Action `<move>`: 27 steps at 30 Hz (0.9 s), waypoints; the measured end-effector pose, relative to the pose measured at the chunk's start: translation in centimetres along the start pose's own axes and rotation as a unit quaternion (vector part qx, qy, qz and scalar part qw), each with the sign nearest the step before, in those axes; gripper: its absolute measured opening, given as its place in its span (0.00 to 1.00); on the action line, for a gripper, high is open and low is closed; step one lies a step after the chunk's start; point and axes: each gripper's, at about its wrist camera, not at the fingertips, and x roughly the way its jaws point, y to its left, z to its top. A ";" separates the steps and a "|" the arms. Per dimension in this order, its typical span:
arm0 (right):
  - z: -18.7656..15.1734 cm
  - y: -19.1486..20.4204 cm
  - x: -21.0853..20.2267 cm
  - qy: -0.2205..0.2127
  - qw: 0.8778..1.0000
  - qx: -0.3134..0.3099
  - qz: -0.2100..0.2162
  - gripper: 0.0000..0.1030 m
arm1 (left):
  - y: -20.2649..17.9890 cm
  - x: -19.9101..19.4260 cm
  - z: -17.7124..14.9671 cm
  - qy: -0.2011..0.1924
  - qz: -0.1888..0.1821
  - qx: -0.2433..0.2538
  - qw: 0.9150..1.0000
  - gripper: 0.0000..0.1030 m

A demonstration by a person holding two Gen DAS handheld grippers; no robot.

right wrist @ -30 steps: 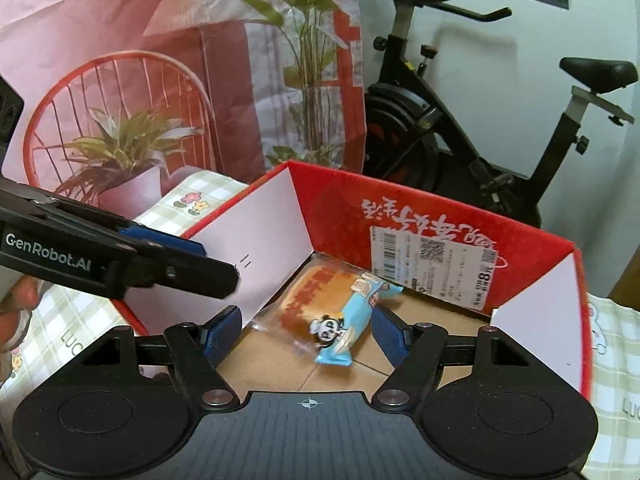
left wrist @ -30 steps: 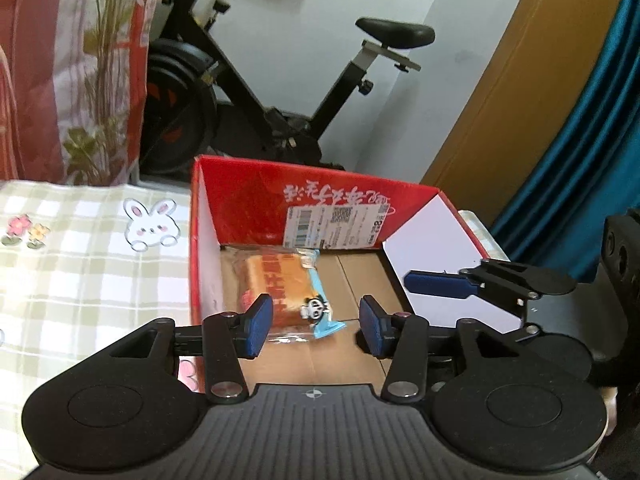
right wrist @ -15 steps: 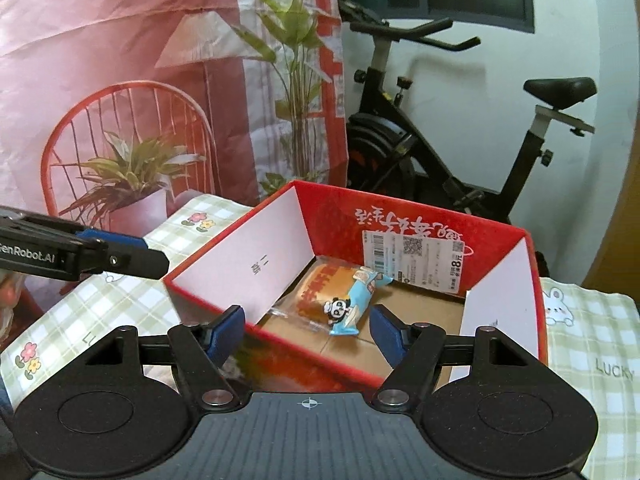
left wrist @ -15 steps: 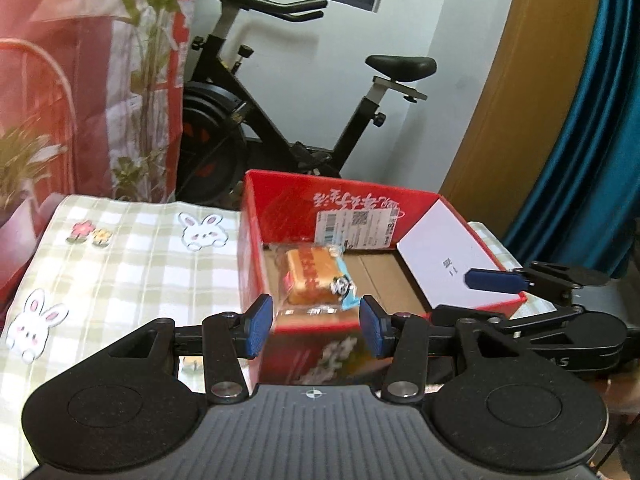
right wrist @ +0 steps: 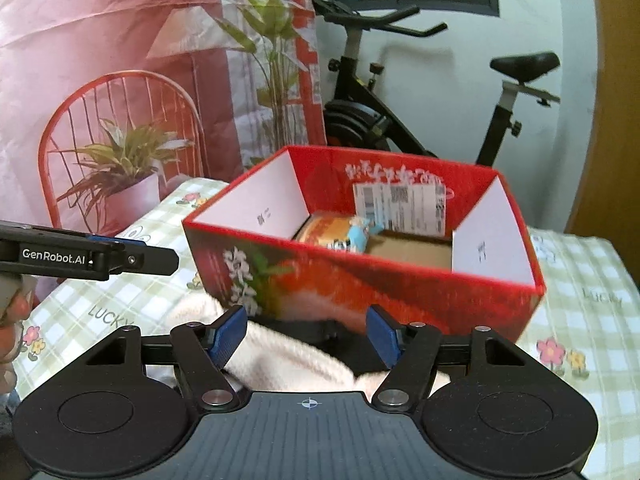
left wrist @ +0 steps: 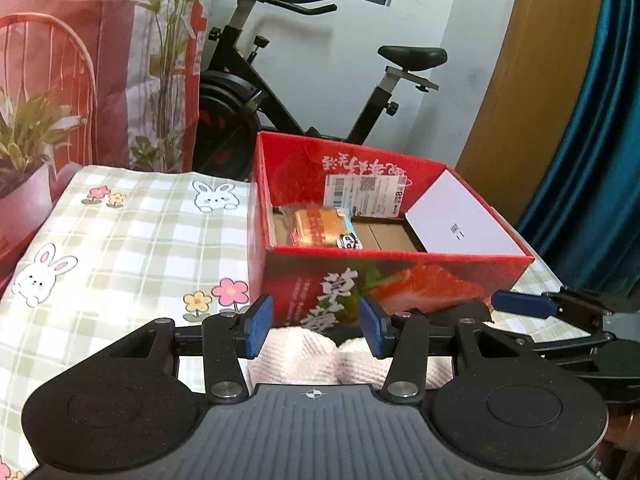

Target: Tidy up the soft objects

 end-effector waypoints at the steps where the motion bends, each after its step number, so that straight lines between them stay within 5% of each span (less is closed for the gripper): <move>1: -0.3 -0.1 0.0 0.004 1.000 0.004 -0.002 0.61 | 0.0 0.1 -0.1 0.002 -0.001 -0.001 1.000 0.49; 27: -4.4 -2.6 0.0 0.019 0.998 0.050 -0.038 0.57 | 2.2 0.8 -3.1 0.022 0.014 -0.033 0.999 0.49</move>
